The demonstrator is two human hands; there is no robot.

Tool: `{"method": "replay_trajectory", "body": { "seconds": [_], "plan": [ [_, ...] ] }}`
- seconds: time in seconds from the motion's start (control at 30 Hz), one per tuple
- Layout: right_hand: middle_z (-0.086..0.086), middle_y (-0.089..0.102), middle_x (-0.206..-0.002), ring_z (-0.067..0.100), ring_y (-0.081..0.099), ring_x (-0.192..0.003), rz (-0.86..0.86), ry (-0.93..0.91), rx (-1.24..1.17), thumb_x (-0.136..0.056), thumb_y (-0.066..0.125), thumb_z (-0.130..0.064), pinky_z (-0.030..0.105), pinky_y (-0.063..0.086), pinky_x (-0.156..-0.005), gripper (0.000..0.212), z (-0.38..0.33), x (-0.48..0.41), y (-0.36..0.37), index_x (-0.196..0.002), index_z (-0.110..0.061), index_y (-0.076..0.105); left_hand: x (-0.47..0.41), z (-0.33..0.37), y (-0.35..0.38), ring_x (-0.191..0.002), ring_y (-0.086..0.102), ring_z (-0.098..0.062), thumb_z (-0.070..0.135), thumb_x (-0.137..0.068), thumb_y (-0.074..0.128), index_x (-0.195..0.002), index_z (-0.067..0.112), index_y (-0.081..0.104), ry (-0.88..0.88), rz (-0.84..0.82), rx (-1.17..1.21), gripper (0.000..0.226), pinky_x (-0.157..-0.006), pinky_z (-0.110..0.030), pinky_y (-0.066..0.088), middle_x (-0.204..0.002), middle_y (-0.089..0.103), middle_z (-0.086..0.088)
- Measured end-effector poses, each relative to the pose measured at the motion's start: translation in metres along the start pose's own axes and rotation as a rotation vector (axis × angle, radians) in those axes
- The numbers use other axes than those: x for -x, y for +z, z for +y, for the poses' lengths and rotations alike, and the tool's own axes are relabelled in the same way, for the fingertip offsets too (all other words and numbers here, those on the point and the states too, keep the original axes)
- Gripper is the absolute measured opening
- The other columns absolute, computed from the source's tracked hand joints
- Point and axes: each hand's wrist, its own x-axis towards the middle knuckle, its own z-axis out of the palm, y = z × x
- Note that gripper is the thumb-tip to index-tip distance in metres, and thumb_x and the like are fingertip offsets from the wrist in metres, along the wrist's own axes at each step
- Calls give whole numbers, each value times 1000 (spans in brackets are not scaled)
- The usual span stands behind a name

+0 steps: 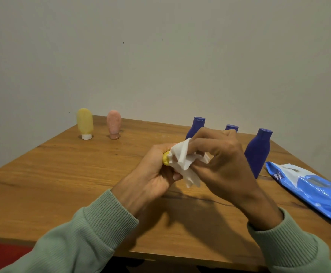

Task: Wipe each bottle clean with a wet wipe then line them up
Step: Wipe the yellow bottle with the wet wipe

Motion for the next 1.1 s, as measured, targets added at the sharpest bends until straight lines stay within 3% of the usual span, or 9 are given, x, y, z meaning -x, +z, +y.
{"method": "replay_trajectory", "body": {
  "seconds": [0.1,0.27,0.33,0.4,0.5,0.7,0.93,1.0,1.1],
  "plan": [
    [-10,59,-85,7,54,-79,38,16,19,-71,70,-29,40,47,-72,13,4,-1,-2,-81,-23,64,-1,0,1,-35,41,-10,6,-91,44,-65,4,55,44,17,-29,28,-32,-13,32,-52,49,-6],
    [-13,57,-84,3,47,-79,-7,-17,34,-76,58,-38,19,30,-79,11,-8,4,12,-82,-29,58,1,-2,-2,-51,58,-13,9,-89,48,-76,4,58,20,-22,-57,17,-50,-27,51,-61,59,-7],
    [-15,55,-82,4,50,-78,-25,3,-4,-75,59,-37,26,37,-77,9,-6,1,5,-79,-29,60,3,-1,0,-54,58,-17,10,-77,57,-76,3,62,-22,-17,-24,9,-49,-28,51,-62,61,-9],
    [-19,52,-80,6,54,-75,-24,21,3,-73,67,-31,38,47,-73,9,-1,-3,-5,-78,-30,60,0,0,0,-43,50,-13,9,-86,51,-75,3,59,-8,4,-28,15,-36,-18,41,-57,55,-8],
    [-28,48,-77,5,55,-74,-31,66,44,-71,77,-17,48,51,-70,25,7,-8,-19,-77,-33,59,-2,2,-1,-33,39,-11,12,-97,42,-75,5,49,22,40,-18,24,-30,-17,31,-52,47,-7],
    [-23,56,-79,0,56,-88,-190,171,-77,-71,76,-21,8,48,-69,22,11,-12,-40,-79,-35,61,-3,6,-3,-34,41,-12,15,-98,43,-73,6,46,42,43,-19,27,-31,-19,32,-51,47,-8],
    [-18,59,-83,1,59,-75,-126,83,11,-73,76,-20,10,48,-77,15,6,-8,-22,-87,-18,72,-4,3,-3,-34,42,-13,16,-97,44,-79,4,49,30,45,-27,22,-30,-19,33,-52,50,-8],
    [-14,59,-83,-2,57,-73,-101,70,32,-73,77,-18,10,51,-68,15,1,-6,-15,-86,-16,72,-4,0,-2,-38,48,-13,16,-97,47,-90,3,52,27,53,-23,16,-33,-19,38,-58,54,-9],
    [-14,59,-81,1,56,-71,-112,41,50,-72,73,-28,21,50,-70,15,-7,-2,-5,-84,-20,70,-4,-4,-2,-45,57,-14,14,-96,50,-93,3,56,15,44,-13,13,-38,-20,46,-62,59,-8]
  ]
}}
